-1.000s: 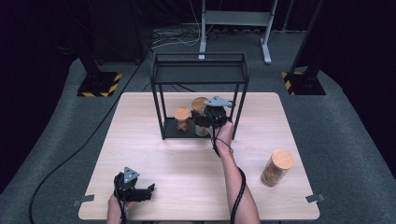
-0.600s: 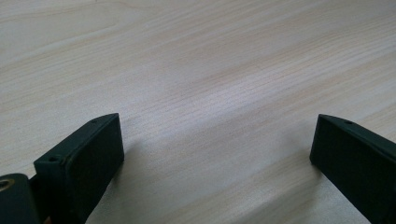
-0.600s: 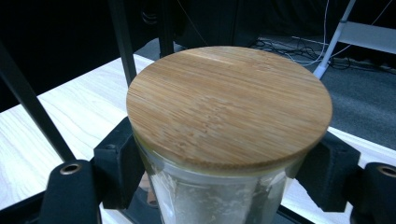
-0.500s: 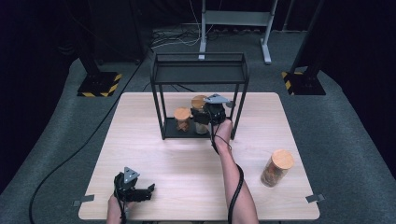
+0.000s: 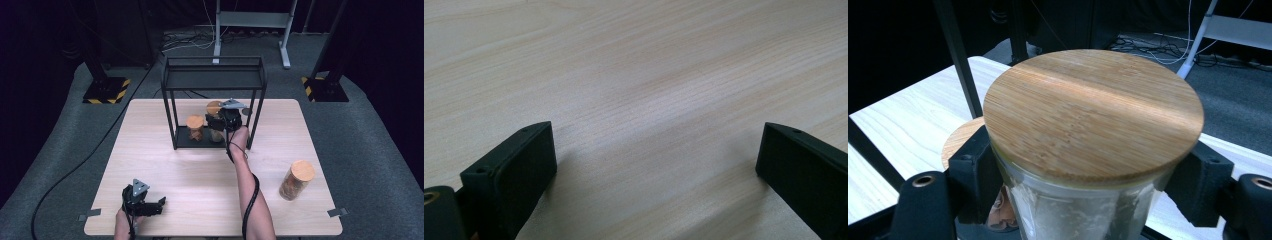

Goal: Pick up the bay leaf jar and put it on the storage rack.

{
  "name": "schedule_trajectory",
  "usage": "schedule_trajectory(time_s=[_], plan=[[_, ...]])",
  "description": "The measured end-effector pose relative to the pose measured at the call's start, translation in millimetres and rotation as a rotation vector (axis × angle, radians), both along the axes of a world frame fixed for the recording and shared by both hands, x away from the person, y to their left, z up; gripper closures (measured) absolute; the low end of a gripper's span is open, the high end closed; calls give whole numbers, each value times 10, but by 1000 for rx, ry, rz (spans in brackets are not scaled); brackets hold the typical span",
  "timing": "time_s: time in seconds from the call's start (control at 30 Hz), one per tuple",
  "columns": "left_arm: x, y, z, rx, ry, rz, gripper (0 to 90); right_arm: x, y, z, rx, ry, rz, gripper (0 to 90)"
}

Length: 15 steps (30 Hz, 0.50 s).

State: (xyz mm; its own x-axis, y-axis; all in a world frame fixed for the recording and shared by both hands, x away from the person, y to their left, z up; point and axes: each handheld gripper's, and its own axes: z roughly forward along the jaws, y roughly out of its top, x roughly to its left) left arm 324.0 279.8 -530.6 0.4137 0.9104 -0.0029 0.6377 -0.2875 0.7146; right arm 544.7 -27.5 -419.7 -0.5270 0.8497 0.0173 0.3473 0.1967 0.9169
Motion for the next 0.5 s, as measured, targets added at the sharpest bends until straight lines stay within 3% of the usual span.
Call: schedule_trajectory(time_s=[0.5], plan=[[-1, 0, 1, 0, -1, -1, 23, 91, 37, -105, 1, 5, -14, 247]])
